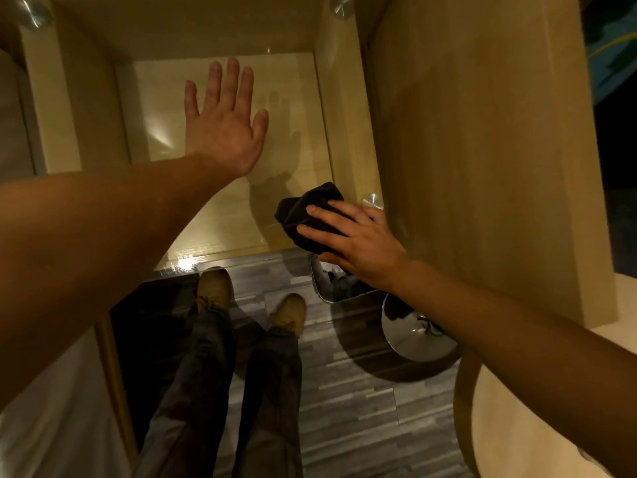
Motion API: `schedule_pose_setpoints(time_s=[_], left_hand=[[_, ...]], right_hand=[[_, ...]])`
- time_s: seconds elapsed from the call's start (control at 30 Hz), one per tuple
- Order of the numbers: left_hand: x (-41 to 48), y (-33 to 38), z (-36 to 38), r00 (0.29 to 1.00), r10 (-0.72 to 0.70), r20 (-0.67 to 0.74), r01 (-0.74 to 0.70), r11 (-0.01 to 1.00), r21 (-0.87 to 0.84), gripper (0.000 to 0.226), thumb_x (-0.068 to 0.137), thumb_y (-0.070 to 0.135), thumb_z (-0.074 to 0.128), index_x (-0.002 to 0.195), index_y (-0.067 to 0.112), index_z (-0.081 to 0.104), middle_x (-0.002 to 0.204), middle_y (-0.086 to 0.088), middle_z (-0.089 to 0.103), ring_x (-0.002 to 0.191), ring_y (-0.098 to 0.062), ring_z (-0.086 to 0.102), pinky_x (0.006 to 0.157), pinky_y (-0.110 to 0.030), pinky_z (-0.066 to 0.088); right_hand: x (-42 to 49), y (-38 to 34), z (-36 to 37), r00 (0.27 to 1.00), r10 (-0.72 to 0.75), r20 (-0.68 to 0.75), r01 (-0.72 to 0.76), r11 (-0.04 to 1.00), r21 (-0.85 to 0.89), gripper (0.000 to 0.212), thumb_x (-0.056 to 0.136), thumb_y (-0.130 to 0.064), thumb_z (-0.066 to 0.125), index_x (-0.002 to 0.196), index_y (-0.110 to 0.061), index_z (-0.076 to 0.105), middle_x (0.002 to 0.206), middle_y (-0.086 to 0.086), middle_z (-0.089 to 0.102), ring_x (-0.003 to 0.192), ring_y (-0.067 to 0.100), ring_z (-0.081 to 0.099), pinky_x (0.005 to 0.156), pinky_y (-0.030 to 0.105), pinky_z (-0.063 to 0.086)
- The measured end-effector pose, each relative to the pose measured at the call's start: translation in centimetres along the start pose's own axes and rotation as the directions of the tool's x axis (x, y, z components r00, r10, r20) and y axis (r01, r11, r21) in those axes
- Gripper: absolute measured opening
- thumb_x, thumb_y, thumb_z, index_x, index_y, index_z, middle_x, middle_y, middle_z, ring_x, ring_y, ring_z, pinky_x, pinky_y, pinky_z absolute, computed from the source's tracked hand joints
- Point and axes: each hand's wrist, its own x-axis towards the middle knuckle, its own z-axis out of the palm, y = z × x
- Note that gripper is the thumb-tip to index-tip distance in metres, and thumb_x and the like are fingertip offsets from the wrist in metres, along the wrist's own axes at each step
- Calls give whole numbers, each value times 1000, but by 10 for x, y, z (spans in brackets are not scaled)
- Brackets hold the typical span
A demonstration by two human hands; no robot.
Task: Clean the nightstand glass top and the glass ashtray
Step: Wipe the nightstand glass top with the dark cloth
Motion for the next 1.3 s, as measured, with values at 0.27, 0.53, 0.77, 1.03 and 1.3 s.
schedule_pose_setpoints(time_s=[0.27,0.53,0.77,1.03,1.3], left_hand=[[5,11,-7,999,-25,29,28,997,-78,75,105,58,10,168,20,-1,177,-3,-7,163,-25,-11,127,-57,-8],[13,50,12,1000,26,-11,-27,993,-118,69,107,55,9,168,23,3,178,0,-3,163,-21,-7,127,-55,-7],[15,51,23,997,28,-76,-33,998,-60,67,109,53,7,168,21,5,177,-1,0,163,-22,-5,128,-58,-3],[15,50,24,998,31,-50,-35,997,-69,66,109,53,11,168,24,0,176,1,-5,162,-20,-13,128,-56,-9],[16,51,27,999,31,-24,-32,999,-41,68,107,55,3,167,23,-4,177,-1,-8,161,-19,-18,128,-60,-3]], right_hand=[[-5,-6,-20,992,89,-94,-53,944,327,41,94,-14,71,135,-16,68,142,9,62,123,35,58,100,45,45],[38,65,-51,961,266,-70,-246,945,218,42,102,-26,59,144,-23,59,153,1,52,130,35,49,96,36,32],[104,110,-61,960,279,-25,-274,953,128,60,100,-57,45,156,-39,34,169,-12,22,150,23,22,106,48,31],[186,162,-79,941,334,-63,-323,936,144,57,105,-50,43,159,-38,29,171,-14,9,158,15,7,105,47,34],[266,209,-104,964,257,-68,-253,966,58,59,104,-59,33,159,-41,23,171,-10,14,158,22,11,112,55,30]])
